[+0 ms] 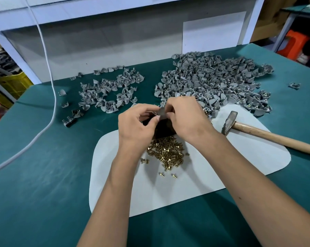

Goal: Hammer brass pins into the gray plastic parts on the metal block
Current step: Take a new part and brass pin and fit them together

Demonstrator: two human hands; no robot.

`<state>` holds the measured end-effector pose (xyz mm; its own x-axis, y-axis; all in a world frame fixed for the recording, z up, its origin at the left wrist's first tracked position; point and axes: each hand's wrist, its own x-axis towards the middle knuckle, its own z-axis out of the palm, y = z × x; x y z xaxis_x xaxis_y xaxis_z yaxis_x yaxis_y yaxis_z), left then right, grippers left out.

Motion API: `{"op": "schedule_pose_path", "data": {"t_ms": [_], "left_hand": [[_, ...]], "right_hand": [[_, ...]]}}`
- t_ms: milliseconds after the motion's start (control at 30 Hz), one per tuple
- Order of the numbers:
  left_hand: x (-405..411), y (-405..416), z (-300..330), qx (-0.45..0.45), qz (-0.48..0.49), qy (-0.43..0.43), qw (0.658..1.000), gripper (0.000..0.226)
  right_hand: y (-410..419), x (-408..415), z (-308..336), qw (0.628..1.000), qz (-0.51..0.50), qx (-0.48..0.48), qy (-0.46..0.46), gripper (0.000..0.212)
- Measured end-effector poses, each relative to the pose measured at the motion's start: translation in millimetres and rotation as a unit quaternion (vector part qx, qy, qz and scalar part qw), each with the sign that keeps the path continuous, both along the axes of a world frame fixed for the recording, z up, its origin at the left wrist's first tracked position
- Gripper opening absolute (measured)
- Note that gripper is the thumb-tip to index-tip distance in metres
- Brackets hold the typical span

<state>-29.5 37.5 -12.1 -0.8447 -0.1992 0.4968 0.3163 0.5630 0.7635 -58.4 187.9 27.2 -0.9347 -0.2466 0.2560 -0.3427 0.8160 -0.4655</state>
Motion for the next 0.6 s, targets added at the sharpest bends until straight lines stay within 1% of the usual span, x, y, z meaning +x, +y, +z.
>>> {"op": "schedule_pose_path", "data": {"t_ms": [133, 267, 333, 433, 600], "left_hand": [[2.2, 2.6, 4.7, 0.089, -0.026, -0.006, 0.996, 0.040], [3.0, 7.5, 7.0, 0.144, -0.049, -0.020, 0.988, 0.048], [3.8, 7.5, 7.1, 0.157, -0.048, -0.023, 0.986, 0.045], [4.1, 6.5, 7.1, 0.173, -0.059, -0.035, 0.983, 0.038], [4.3, 3.7, 7.0, 0.187, -0.099, -0.038, 0.977, 0.038]], "right_hand": [[6.3, 3.2, -4.5, 0.989, 0.036, -0.145, 0.003, 0.010], [16.8, 4.8, -8.8, 0.968, 0.068, -0.241, -0.011, 0.008], [20.0, 5.1, -12.5, 0.960, 0.080, -0.268, -0.024, 0.009], [22.3, 4.1, -15.1, 0.955, 0.094, -0.279, -0.030, 0.014], [23.7, 5.8, -15.4, 0.954, 0.092, -0.284, 0.001, 0.016]]}}
